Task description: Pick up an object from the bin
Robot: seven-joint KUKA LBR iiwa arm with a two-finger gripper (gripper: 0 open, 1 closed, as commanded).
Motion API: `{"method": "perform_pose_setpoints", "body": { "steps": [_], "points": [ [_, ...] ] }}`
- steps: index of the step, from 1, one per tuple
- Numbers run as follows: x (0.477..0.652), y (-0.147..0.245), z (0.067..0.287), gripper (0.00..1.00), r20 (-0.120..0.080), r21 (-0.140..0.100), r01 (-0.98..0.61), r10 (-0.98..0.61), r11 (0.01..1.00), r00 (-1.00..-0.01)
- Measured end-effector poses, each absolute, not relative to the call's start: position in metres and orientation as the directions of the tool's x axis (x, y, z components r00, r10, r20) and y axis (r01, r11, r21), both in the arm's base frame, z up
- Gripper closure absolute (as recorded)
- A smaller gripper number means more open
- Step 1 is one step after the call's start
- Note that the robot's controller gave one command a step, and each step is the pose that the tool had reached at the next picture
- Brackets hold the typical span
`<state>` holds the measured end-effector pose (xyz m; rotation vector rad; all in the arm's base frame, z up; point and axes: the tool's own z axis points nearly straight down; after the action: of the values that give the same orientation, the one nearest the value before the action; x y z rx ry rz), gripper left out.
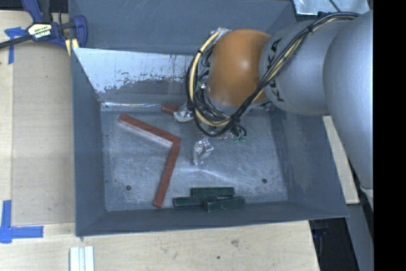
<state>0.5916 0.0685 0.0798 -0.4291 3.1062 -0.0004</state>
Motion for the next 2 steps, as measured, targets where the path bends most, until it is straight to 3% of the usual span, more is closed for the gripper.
{"method": "perform_pose_setpoints", "body": {
  "steps": [1,2],
  "points": [
    [0.592,0.069,0.08,0.0,-0.006,-0.001,-0.271,-0.271,0.963,-0.963],
    [0.571,0.122,0.078,1.0,-0.022,-0.008,-0.535,-0.535,0.845,-0.844]
  ]
}}
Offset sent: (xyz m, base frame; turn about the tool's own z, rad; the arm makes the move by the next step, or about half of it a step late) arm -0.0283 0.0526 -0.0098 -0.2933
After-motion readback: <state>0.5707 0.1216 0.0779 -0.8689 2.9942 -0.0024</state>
